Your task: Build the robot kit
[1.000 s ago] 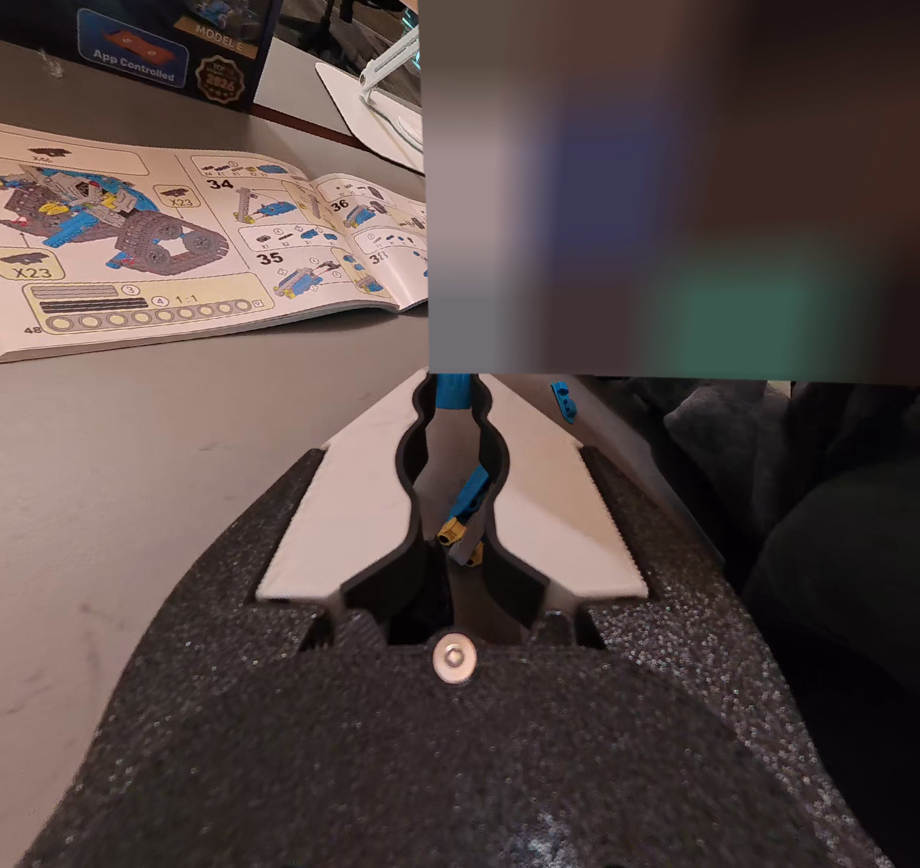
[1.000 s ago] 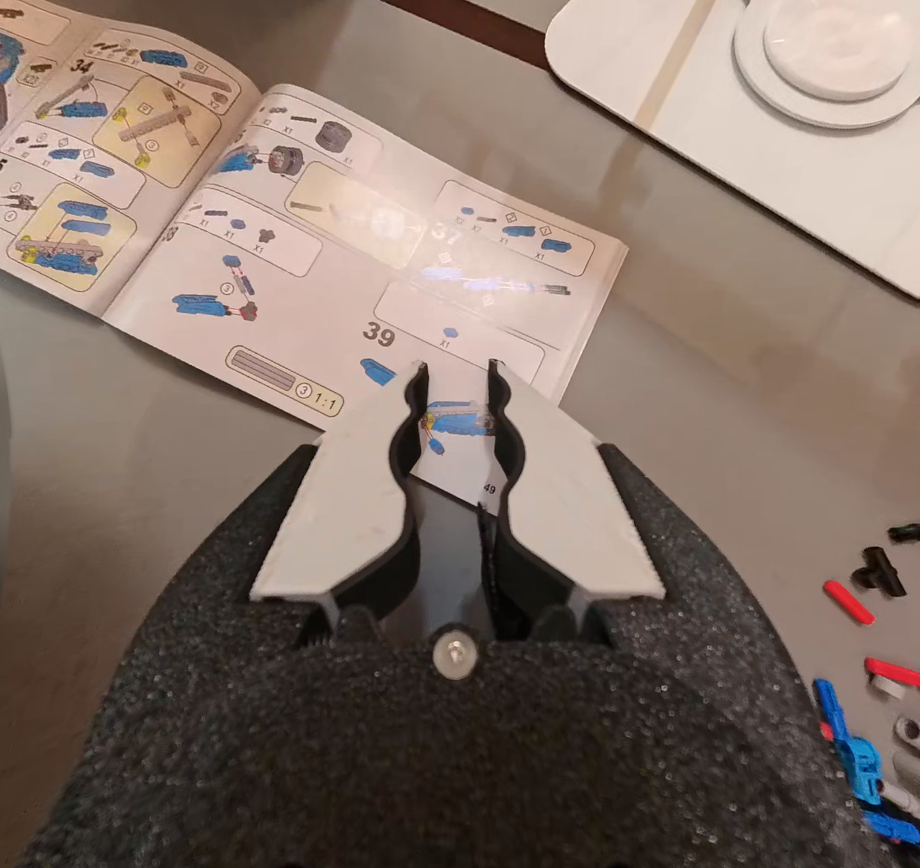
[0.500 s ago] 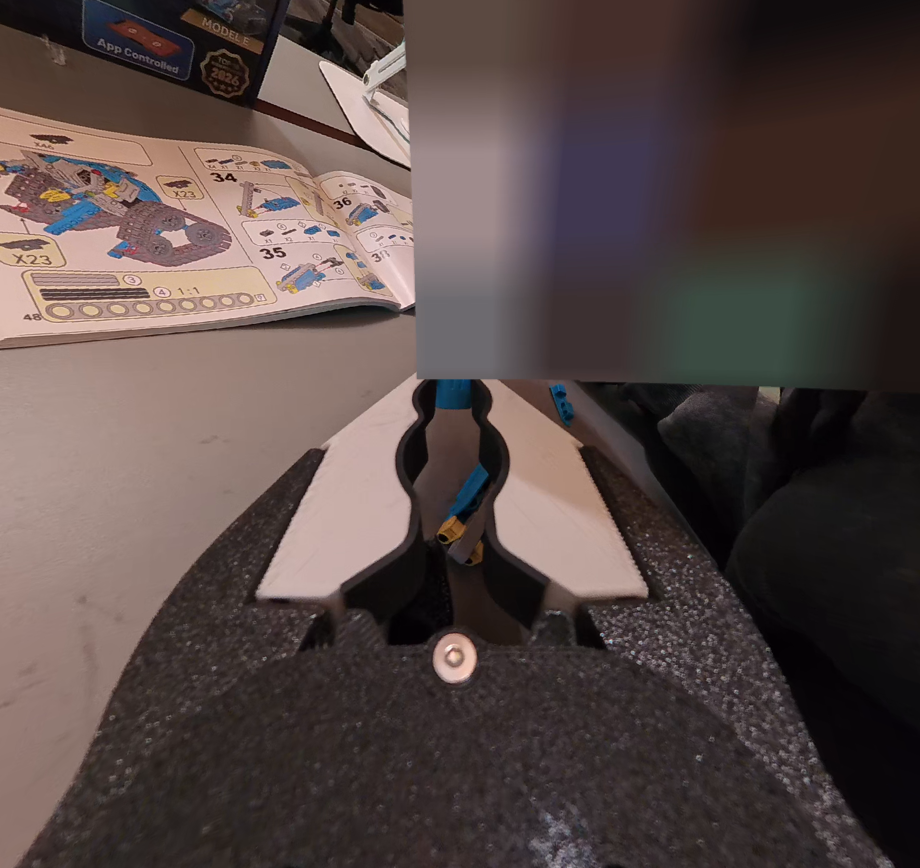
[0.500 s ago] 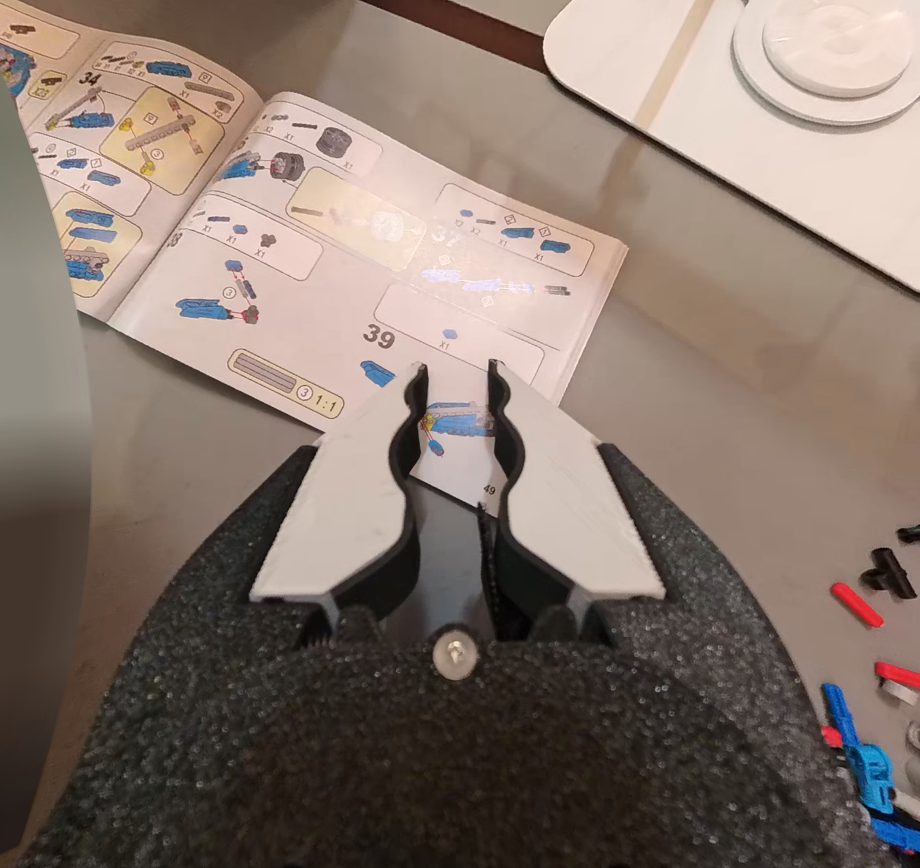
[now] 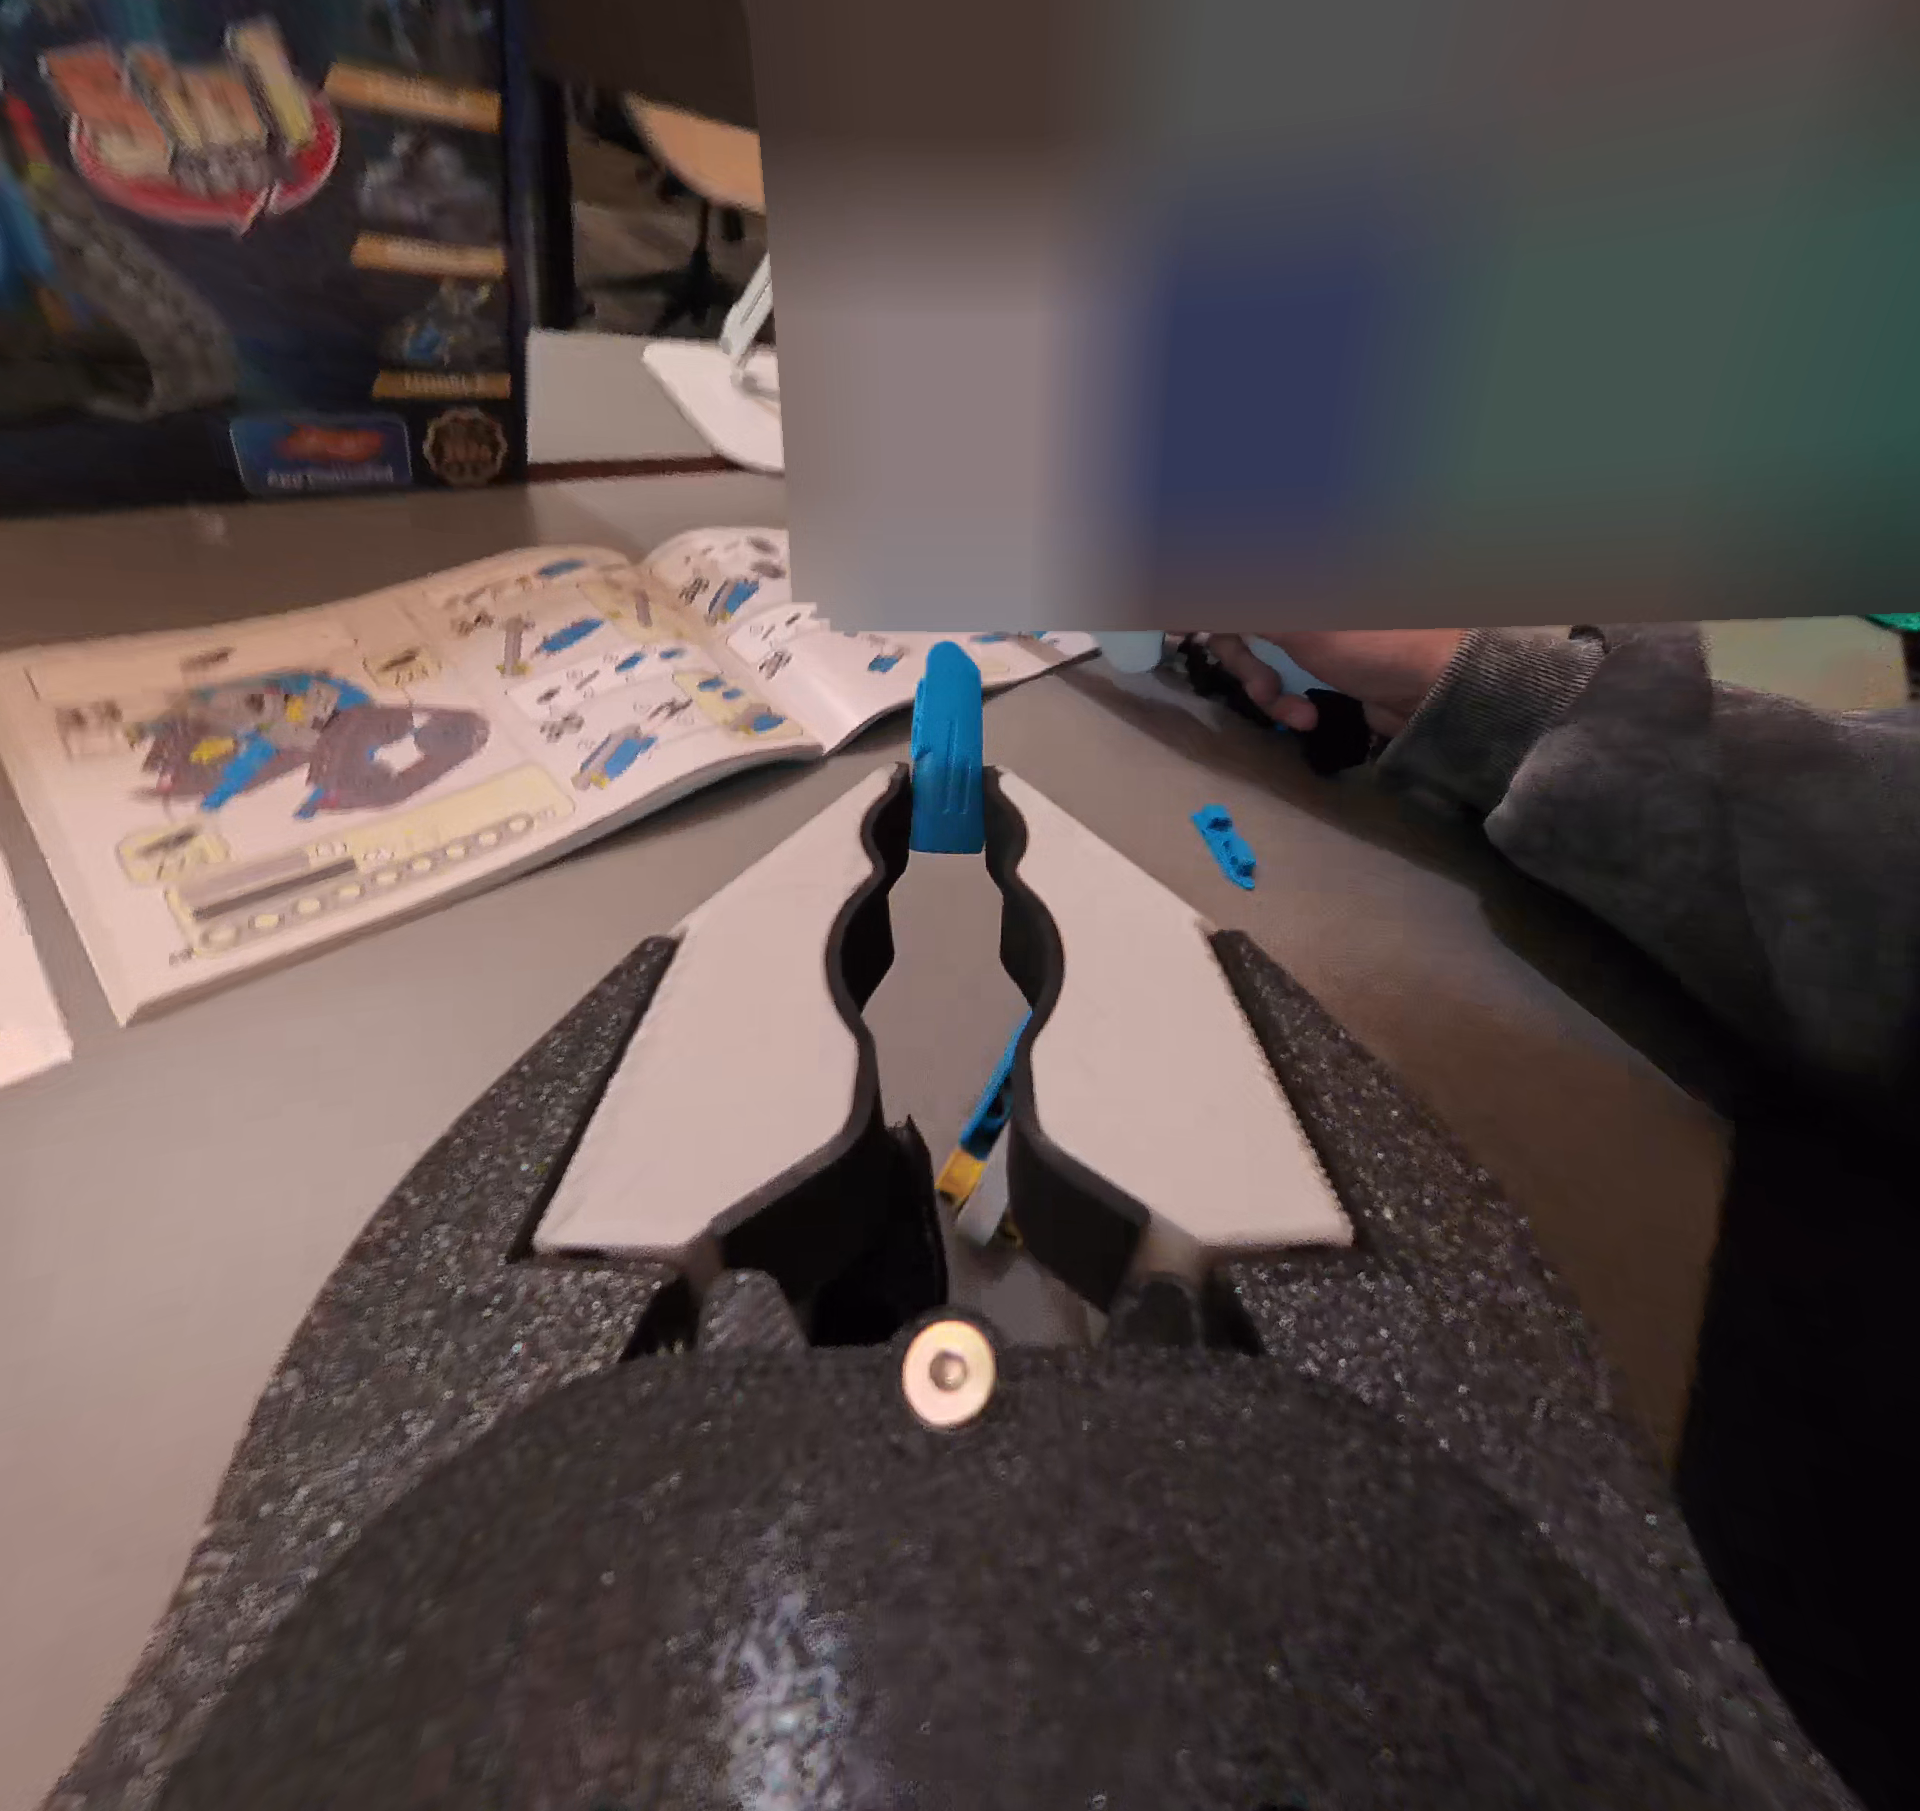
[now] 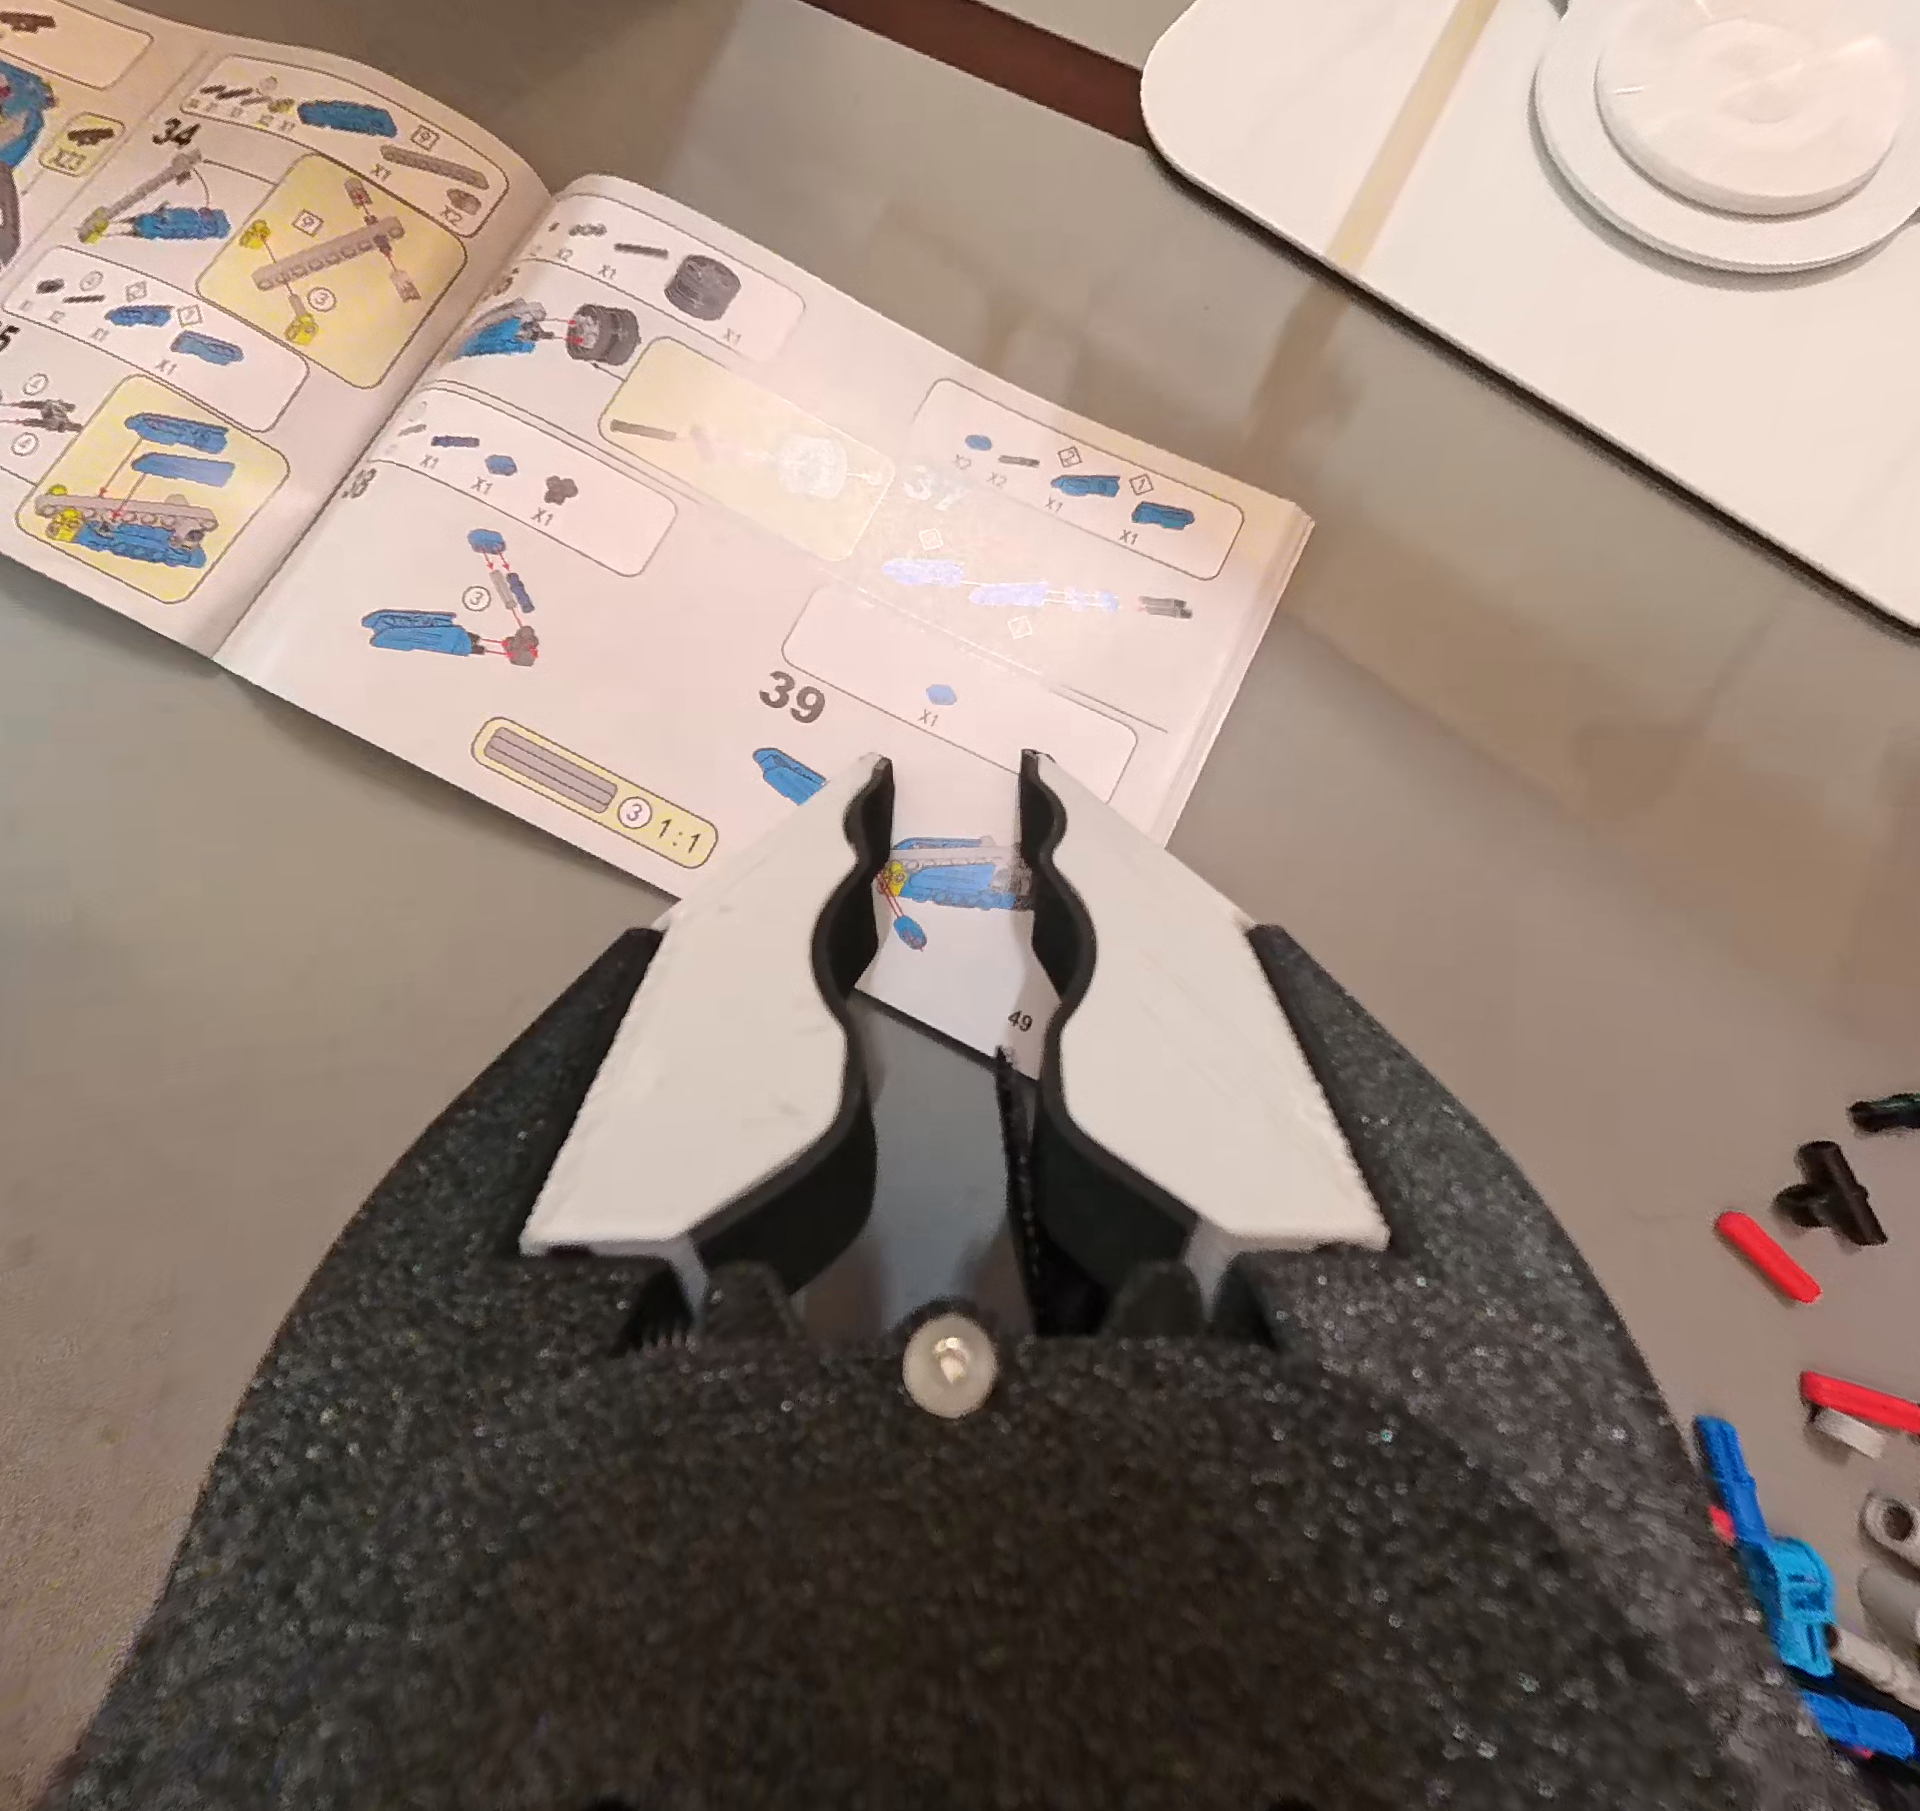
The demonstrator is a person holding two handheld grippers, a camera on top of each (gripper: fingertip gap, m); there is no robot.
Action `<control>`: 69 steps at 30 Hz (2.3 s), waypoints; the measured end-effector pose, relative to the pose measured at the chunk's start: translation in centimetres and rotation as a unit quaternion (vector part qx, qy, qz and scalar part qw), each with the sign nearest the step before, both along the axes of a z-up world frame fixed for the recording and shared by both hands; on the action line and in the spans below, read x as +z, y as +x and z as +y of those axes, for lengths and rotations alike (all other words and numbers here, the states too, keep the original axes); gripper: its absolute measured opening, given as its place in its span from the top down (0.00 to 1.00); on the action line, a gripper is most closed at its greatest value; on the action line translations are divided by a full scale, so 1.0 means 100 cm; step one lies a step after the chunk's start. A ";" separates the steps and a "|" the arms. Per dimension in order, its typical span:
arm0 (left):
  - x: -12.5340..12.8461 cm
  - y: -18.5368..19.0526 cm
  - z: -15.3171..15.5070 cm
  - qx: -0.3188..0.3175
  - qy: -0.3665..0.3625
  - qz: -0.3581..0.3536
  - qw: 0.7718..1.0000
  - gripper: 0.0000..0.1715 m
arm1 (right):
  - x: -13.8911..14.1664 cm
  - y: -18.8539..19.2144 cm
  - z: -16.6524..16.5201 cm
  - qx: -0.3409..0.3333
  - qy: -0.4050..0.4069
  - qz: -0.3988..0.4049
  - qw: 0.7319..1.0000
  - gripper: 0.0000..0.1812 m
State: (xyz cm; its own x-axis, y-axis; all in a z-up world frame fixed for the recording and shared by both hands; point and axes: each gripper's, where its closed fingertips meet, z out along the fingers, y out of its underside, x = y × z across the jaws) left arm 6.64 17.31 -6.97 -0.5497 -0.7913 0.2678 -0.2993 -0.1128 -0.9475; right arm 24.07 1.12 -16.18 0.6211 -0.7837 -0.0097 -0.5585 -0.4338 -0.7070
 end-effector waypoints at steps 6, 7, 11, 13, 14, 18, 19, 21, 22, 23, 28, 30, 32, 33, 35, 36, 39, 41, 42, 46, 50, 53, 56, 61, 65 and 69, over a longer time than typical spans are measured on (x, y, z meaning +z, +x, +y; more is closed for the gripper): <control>0.056 -0.036 -0.032 -0.089 -0.066 -0.154 0.982 0.92 | 0.001 -0.003 0.002 0.020 -0.021 -0.011 1.000 0.89; 0.061 -0.043 -0.035 -0.096 -0.062 -0.177 0.978 0.93 | 0.003 -0.004 0.002 0.028 -0.042 -0.027 0.998 0.87; 0.068 -0.065 -0.054 -0.089 0.055 -0.301 0.948 0.93 | 0.066 -0.033 0.032 0.104 -0.040 -0.143 0.983 0.81; 0.060 -0.069 -0.066 -0.088 0.123 -0.319 0.936 0.93 | 0.113 -0.082 0.060 0.190 0.033 -0.182 0.964 0.83; 0.058 -0.069 -0.069 -0.084 0.146 -0.323 0.931 0.93 | 0.131 -0.120 0.074 0.252 0.087 -0.174 0.948 0.84; 0.056 -0.060 -0.063 -0.024 0.209 -0.331 0.920 0.93 | 0.150 -0.217 0.078 0.352 0.238 -0.118 0.897 0.87; 0.054 -0.060 -0.065 -0.027 0.211 -0.328 0.920 0.92 | 0.148 -0.229 0.077 0.355 0.284 -0.088 0.886 0.88; 0.048 -0.060 -0.073 -0.038 0.224 -0.313 0.922 0.93 | 0.141 -0.247 0.082 0.360 0.354 -0.007 0.863 0.86; 0.045 -0.060 -0.078 -0.044 0.233 -0.311 0.920 0.93 | 0.135 -0.250 0.086 0.363 0.349 0.016 0.864 0.84; 0.043 -0.061 -0.082 -0.045 0.243 -0.313 0.917 0.93 | 0.131 -0.252 0.089 0.368 0.337 0.020 0.866 0.84; 0.045 -0.060 -0.080 -0.016 0.275 -0.320 0.906 0.92 | 0.130 -0.252 0.093 0.362 0.339 0.023 0.868 0.84; 0.049 -0.061 -0.078 0.001 0.289 -0.339 0.895 0.93 | 0.134 -0.251 0.093 0.357 0.350 0.010 0.866 0.86; 0.051 -0.062 -0.078 0.014 0.311 -0.354 0.882 0.92 | 0.138 -0.251 0.091 0.358 0.366 0.012 0.859 0.87; 0.049 -0.063 -0.081 0.010 0.319 -0.359 0.877 0.92 | 0.140 -0.251 0.091 0.358 0.377 0.019 0.854 0.87; 0.047 -0.063 -0.083 0.013 0.336 -0.366 0.868 0.92 | 0.141 -0.250 0.089 0.355 0.390 0.033 0.849 0.89; 0.047 -0.064 -0.084 0.013 0.337 -0.367 0.867 0.92 | 0.141 -0.249 0.089 0.354 0.389 0.031 0.850 0.91; 0.047 -0.065 -0.084 0.010 0.332 -0.363 0.871 0.92 | 0.139 -0.245 0.089 0.349 0.375 0.006 0.858 0.95; 0.047 -0.066 -0.084 0.006 0.331 -0.363 0.871 0.92 | 0.140 -0.239 0.089 0.330 0.369 -0.026 0.869 0.92; 0.047 -0.066 -0.085 0.005 0.332 -0.364 0.870 0.92 | 0.141 -0.238 0.089 0.329 0.360 -0.042 0.872 0.90; 0.045 -0.065 -0.085 -0.001 0.319 -0.350 0.881 0.92 | 0.143 -0.242 0.088 0.346 0.295 -0.130 0.881 0.96; 0.021 -0.053 -0.079 -0.017 0.322 -0.273 0.906 0.88 | 0.138 -0.241 0.085 0.352 0.109 -0.308 0.877 0.96; 0.008 -0.051 -0.076 -0.044 0.332 -0.245 0.910 0.87 | 0.131 -0.246 0.082 0.378 -0.018 -0.392 0.839 0.96; -0.001 -0.059 -0.074 -0.074 0.375 -0.248 0.890 0.87 | 0.118 -0.249 0.080 0.404 -0.075 -0.413 0.812 0.96; -0.015 -0.068 -0.086 -0.091 0.457 -0.277 0.841 0.87 | 0.098 -0.255 0.081 0.440 -0.088 -0.359 0.818 0.96; -0.022 -0.064 -0.088 -0.079 0.501 -0.282 0.814 0.96 | 0.090 -0.257 0.080 0.451 -0.101 -0.345 0.816 0.97; -0.017 -0.068 -0.090 -0.078 0.487 -0.295 0.819 0.96 | 0.095 -0.264 0.086 0.456 -0.061 -0.343 0.819 0.96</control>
